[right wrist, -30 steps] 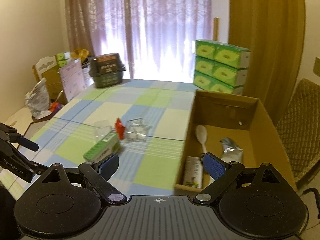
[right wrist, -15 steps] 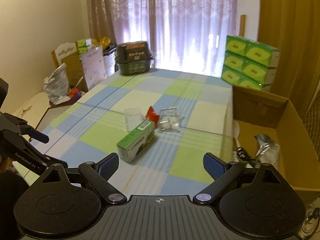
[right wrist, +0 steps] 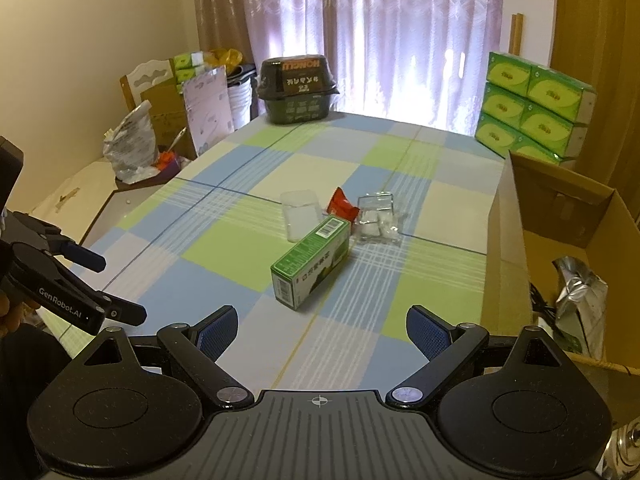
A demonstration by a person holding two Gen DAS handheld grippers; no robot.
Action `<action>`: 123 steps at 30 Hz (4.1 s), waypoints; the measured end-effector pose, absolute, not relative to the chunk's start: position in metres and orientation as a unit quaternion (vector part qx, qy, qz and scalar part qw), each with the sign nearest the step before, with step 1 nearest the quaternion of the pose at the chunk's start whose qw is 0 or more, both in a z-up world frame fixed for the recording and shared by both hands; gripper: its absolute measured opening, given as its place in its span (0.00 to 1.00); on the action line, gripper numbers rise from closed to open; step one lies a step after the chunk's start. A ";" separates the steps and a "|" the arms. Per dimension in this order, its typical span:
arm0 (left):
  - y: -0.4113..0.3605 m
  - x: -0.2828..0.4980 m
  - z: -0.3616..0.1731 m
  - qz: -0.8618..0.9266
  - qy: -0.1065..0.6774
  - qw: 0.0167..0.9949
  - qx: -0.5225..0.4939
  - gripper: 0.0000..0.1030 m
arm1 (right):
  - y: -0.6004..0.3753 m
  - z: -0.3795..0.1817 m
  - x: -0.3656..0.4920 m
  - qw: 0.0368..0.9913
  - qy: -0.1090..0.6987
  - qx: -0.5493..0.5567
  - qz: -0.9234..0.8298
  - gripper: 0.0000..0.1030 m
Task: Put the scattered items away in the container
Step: 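Open both tools and withdraw them back over the table, then grasp the green medicine box with the right tool and lift it, then grasp the clear plastic tray with the left tool while right holds the medicine box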
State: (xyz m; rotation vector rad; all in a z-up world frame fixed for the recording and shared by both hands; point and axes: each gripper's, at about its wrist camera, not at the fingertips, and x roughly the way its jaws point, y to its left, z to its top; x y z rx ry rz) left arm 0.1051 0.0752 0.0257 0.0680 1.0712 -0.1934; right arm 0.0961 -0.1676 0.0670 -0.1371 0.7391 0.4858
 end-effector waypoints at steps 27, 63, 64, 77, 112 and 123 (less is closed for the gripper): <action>0.093 0.169 0.011 -0.084 0.497 0.864 0.022 0.97 | -0.113 0.025 0.178 0.881 0.407 -0.024 0.240 0.93; 0.077 0.255 -0.032 -0.096 0.508 0.856 -0.010 0.97 | -0.110 -0.021 0.253 0.866 0.436 -0.064 0.235 0.31; 0.075 0.258 -0.033 -0.096 0.508 0.856 -0.013 0.97 | -0.111 -0.019 0.253 0.869 0.431 -0.071 0.233 0.31; 0.038 0.303 -0.035 -0.088 0.505 0.858 -0.032 0.96 | -0.144 -0.026 0.262 0.876 0.431 -0.089 0.198 0.32; 0.051 0.301 -0.048 -0.098 0.524 0.845 0.036 0.52 | -0.160 -0.037 0.249 0.872 0.437 -0.052 0.214 0.32; 0.045 0.194 -0.043 -0.139 0.522 0.838 0.081 0.52 | -0.171 -0.032 0.194 0.861 0.455 -0.029 0.223 0.33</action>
